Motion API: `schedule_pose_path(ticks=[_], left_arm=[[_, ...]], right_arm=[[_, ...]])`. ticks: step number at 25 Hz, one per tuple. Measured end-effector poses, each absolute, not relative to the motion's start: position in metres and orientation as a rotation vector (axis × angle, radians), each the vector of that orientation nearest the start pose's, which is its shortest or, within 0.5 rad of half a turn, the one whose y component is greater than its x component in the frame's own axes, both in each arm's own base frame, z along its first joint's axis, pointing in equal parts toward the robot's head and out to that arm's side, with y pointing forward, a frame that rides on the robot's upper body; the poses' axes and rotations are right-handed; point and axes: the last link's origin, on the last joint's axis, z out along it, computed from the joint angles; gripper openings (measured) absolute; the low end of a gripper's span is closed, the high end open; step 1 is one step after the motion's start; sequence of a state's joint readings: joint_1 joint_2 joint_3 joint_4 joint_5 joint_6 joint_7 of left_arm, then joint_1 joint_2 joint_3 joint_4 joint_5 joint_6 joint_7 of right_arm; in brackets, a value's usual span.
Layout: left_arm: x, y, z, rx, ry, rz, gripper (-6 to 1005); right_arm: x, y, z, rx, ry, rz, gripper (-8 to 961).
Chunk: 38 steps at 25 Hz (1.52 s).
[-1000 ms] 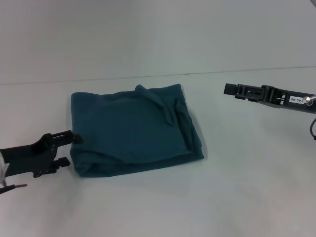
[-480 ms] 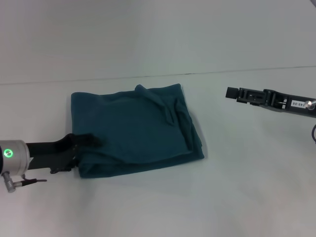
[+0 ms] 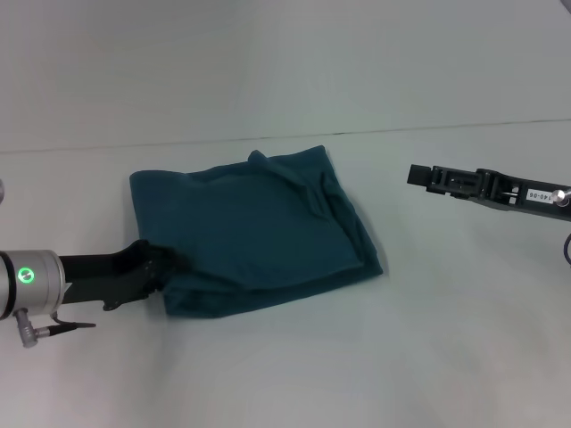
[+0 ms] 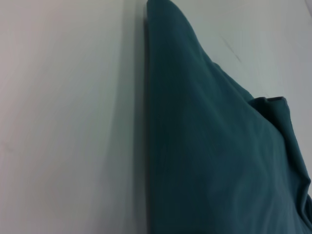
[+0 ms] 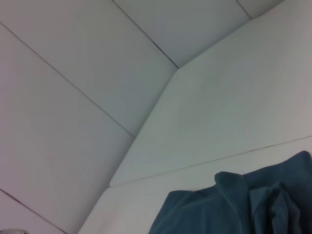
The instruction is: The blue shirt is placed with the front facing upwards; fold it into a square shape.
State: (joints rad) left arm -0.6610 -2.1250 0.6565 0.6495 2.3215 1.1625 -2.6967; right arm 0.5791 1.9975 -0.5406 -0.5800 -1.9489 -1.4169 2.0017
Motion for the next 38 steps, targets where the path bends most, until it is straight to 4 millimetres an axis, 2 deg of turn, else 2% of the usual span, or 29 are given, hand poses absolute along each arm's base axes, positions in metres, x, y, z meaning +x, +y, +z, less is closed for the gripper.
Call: schedule_pose_path(ticks=[7,11,16,21,23,27,30,38], left_arm=[[-0.268,0.376,-0.020,2.227,2.495,0.646,353],[-0.271,0.365,-0.009,2.222,2.466,0.670,266],[-0.284,0.347,0.009,2.198,2.489,0.721,40],[-0.283,0.346,0.014,2.224,2.427,0.814,-1],[-0.279,0.349,0.013,2.260,2.385,0.830,18],[-0.276,0.360,0.007,2.343,2.375,0.745,55],[-0.279,0.367,0.003,2.339,2.430,0.731,224],[-0.276,0.378,-0.009,2.284,2.477,0.721,388]], right_arm=[[0.281,0.368,0.045,-2.234,1.475,0.940,751],[0.282,0.367,0.045,-2.231,1.479,0.948,751],[0.281,0.367,0.046,-2.216,1.487,0.977,751],[0.282,0.366,0.046,-2.212,1.495,0.982,750],[0.281,0.366,0.045,-2.213,1.498,0.983,750],[0.282,0.367,0.046,-2.205,1.499,0.980,750],[0.282,0.368,0.047,-2.205,1.496,0.977,750],[0.282,0.369,0.049,-2.204,1.488,0.973,750]])
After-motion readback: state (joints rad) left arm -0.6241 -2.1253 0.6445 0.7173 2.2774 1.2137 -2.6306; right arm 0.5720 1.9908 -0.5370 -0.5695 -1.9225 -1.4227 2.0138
